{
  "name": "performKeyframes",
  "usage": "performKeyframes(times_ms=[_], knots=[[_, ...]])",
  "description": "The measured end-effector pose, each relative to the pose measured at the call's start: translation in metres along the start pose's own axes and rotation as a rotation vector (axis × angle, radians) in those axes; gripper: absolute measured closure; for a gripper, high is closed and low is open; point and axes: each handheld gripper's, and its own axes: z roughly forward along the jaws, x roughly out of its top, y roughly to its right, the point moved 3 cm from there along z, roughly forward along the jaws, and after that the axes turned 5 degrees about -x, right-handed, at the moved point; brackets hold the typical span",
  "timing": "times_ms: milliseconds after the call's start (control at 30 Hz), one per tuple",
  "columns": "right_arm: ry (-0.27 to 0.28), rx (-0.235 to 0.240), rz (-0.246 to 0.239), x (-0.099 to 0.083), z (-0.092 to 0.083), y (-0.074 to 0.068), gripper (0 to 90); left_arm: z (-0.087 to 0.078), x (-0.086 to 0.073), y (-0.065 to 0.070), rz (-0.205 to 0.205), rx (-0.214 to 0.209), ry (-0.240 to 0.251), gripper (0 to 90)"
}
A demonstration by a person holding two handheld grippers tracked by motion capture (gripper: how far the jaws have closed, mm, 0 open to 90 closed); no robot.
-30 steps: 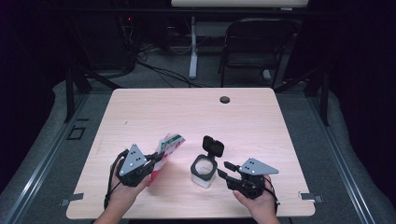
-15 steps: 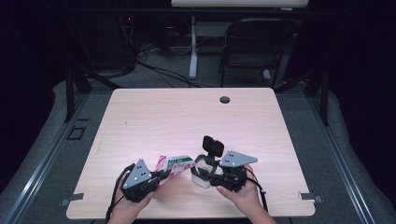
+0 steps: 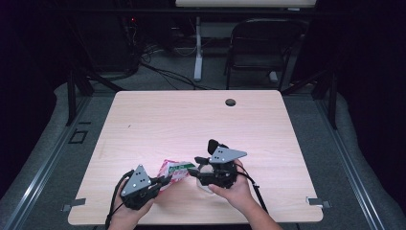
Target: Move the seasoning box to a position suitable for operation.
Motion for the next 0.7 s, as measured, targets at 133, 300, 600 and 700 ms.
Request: performKeyframes(times_ms=[133, 300, 600, 700], knots=[[-0.028, 0.037, -0.032, 0.000, 0.008, -0.006, 49.6, -0.001, 0.000, -0.002, -0.004, 0.003, 0.005, 90.0], [-0.035, 0.040, -0.062, -0.001, 0.012, -0.010, 53.1, -0.001, -0.001, -0.003, -0.004, 0.007, 0.003, 90.0], [-0.063, 0.065, -0.069, -0.002, 0.007, -0.011, 71.9, -0.001, 0.001, -0.006, -0.010, 0.021, 0.010, 90.0], [-0.077, 0.081, -0.078, -0.002, 0.006, -0.013, 78.5, 0.000, 0.002, -0.005, -0.012, 0.020, 0.013, 90.0]])
